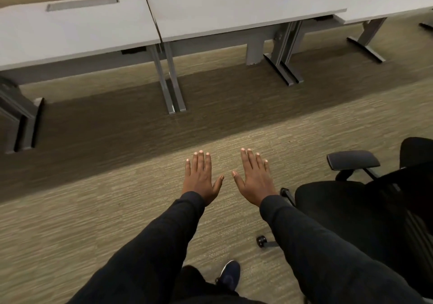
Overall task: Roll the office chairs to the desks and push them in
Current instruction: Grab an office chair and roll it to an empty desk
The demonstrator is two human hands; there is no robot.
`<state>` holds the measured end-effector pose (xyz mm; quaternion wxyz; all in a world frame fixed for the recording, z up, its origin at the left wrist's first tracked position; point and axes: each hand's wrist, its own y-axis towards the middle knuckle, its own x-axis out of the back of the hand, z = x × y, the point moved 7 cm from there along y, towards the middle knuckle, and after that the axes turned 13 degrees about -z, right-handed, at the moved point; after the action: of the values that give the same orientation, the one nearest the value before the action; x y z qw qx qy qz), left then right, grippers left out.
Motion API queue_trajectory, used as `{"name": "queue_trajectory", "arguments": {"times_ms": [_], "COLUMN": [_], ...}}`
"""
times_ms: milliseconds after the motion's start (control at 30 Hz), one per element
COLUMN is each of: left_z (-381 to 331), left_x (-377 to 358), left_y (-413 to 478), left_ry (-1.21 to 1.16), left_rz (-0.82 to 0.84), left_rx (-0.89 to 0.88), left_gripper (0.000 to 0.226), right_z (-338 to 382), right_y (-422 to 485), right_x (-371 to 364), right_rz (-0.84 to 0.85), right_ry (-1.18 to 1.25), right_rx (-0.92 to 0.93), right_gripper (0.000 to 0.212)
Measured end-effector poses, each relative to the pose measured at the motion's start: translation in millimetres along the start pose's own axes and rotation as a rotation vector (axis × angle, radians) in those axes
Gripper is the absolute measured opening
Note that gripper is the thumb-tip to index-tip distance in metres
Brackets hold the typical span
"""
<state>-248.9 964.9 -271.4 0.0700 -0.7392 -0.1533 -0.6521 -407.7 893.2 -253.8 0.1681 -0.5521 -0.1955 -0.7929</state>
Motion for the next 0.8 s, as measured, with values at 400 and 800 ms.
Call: {"name": "queue_trajectory", "arguments": {"times_ms": [400, 800], "left_z": [17.8, 2.4], "left_x": [25.2, 36.6], "left_y": [-129.4, -250.1], "left_ry": [-0.047, -0.060], "left_rz": [-0.024, -0.042], "left_rx": [0.027, 0.111], "left_gripper": [0.087, 0.087], "right_z": [58.0, 81.0], "right_y": [-110.0, -221.3], "right_x": [20.0, 46.0], "right_rz": [-0.050, -0.032], "right_ry": [0.001, 0.032], "right_rx": [0.040, 0.079], "right_gripper": [0.077, 0.077]}}
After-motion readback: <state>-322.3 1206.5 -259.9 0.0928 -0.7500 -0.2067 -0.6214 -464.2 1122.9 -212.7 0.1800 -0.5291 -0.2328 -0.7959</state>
